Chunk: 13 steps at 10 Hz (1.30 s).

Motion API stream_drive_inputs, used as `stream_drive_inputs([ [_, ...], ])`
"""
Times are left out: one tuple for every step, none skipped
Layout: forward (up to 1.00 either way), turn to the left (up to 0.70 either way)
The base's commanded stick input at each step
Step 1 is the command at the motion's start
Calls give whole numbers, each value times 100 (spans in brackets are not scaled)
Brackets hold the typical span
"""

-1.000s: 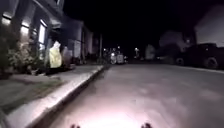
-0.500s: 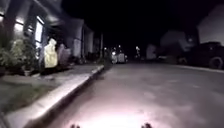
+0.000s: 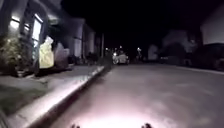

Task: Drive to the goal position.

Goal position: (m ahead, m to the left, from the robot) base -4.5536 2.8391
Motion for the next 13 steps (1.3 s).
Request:
stream_drive_inputs([
  [70,0],
  [70,0],
  [70,0],
  [70,0],
  [70,0],
  [70,0],
  [70,0],
  [70,-10],
  [70,-34],
  [70,-17],
  [70,0],
  [70,0],
  [70,0],
])
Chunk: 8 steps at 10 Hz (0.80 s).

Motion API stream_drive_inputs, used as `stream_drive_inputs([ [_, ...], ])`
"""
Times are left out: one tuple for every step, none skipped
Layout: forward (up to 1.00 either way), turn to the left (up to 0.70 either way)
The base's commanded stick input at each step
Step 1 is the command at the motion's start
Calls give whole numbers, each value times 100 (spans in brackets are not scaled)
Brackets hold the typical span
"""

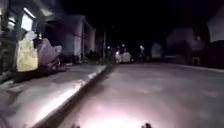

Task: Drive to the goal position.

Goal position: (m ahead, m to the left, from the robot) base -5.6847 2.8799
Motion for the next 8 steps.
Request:
stream_drive_inputs([
  [70,0],
  [70,0],
  [70,0],
  [70,0],
  [70,0],
  [70,0],
  [70,0],
  [70,0],
])
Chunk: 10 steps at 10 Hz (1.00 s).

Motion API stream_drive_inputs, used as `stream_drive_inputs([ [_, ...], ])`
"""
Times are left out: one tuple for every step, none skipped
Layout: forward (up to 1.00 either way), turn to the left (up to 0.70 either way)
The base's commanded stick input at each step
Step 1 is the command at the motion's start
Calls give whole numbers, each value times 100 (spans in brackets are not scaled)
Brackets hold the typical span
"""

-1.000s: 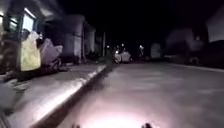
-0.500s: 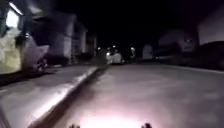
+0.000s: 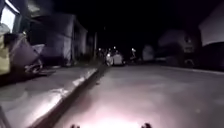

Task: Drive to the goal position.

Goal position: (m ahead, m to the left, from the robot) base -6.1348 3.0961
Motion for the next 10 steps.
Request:
stream_drive_inputs([
  [70,0],
  [70,0],
  [70,0],
  [70,0],
  [70,0],
  [70,-12],
  [70,-35],
  [70,-35],
  [70,-35],
  [70,-35],
])
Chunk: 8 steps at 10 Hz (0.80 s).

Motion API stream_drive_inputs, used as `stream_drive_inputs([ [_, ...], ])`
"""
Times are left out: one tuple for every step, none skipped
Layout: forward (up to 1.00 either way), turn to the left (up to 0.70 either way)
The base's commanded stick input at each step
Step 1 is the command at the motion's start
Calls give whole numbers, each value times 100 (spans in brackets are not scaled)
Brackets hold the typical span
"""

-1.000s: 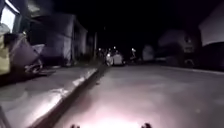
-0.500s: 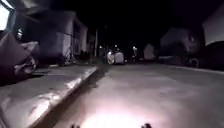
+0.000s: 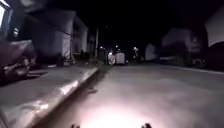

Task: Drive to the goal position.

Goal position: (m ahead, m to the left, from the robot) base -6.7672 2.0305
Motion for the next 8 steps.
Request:
stream_drive_inputs([
  [70,-23],
  [70,-5],
  [70,0],
  [70,0],
  [70,0],
  [70,0],
  [70,0],
  [70,0],
])
